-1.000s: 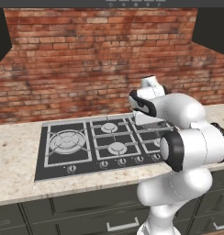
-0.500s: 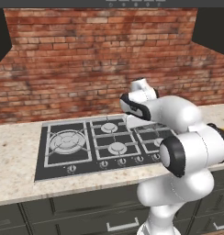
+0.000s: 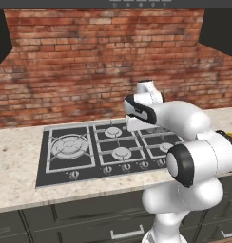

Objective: Retrieve the frozen meat and place it in the pot on a burner. Then turn the burner on.

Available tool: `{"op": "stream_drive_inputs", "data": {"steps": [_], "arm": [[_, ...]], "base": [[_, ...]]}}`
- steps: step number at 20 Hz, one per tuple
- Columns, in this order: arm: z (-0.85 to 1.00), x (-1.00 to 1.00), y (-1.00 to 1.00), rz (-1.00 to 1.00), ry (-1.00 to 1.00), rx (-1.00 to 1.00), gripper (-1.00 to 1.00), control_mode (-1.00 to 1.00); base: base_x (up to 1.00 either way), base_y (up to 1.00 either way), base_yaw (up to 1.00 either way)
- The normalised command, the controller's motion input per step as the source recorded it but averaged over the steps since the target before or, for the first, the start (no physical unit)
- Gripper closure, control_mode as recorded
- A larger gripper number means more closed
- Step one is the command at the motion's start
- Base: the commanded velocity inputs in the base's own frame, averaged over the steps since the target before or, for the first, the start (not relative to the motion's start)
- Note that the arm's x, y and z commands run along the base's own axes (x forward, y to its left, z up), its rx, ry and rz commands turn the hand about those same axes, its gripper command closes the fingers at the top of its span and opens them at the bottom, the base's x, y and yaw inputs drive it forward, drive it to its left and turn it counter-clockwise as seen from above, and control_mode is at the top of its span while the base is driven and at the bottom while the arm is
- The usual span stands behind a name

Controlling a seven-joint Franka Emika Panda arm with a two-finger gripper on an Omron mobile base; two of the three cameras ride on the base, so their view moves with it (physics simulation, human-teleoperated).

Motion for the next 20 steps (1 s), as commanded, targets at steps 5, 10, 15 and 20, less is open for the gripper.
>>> {"op": "stream_drive_inputs", "data": {"steps": [5,10,15,20], "arm": [[-0.03,0.00,0.00,0.01,-0.07,0.00,-1.00,-1.00],[-0.20,0.00,0.00,0.00,-0.14,0.00,-1.00,-1.00],[-0.26,0.00,0.00,0.00,-0.01,0.00,-1.00,-1.00],[-0.19,-0.07,0.00,0.00,0.02,0.00,-1.00,-1.00]], "base": [[0.00,0.00,0.00],[0.00,0.00,0.00],[0.00,0.00,0.00],[0.00,0.00,0.00]]}}
